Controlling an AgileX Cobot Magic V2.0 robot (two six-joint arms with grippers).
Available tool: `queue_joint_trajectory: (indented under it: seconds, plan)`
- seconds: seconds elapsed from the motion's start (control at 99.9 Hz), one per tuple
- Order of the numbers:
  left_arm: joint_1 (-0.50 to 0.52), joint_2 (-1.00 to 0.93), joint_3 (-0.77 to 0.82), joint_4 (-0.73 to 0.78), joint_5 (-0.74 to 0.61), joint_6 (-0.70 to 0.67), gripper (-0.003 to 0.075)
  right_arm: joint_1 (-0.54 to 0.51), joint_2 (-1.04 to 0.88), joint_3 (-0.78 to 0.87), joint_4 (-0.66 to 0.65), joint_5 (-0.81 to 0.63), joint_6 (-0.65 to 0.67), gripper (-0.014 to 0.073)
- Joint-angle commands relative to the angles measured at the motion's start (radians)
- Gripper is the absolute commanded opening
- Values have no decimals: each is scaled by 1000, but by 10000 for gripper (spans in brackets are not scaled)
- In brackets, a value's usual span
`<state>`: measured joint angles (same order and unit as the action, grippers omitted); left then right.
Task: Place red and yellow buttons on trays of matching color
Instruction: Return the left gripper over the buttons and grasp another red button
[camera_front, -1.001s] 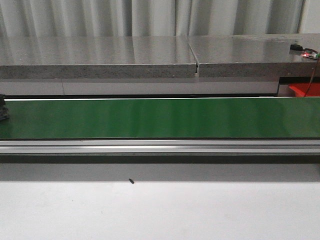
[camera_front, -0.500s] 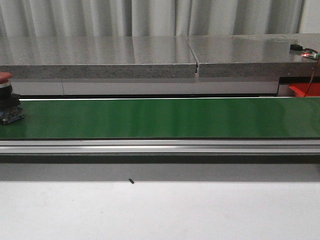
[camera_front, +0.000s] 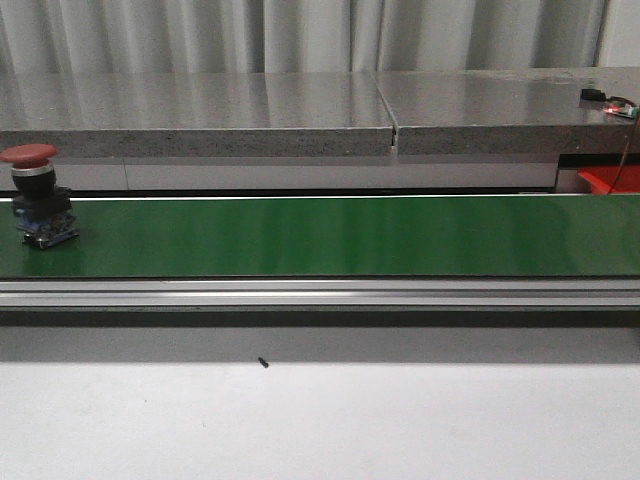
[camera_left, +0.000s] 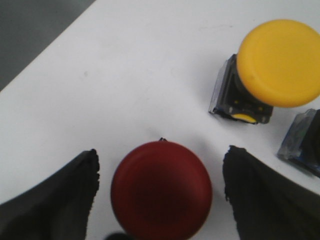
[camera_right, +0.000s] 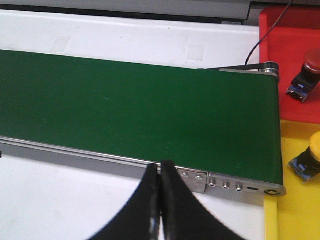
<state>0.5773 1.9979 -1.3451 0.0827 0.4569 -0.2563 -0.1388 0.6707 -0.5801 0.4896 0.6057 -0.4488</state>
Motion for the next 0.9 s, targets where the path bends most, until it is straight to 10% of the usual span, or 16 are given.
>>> queue_joint_trajectory:
  seconds: [0.0,0.38,0.891]
  plan:
    - [-6,-52,-30,-7,-34,-8,393,0,-4,-28,13,-63,-9,-68]
    - [-6,-95,-30,-7,-8,-8,73,0,-4,-28,13,-63,-9,-68]
    - [-123,-401,-22,-32,160,-4,57,0,-4,-28,13,-63,-9,-68]
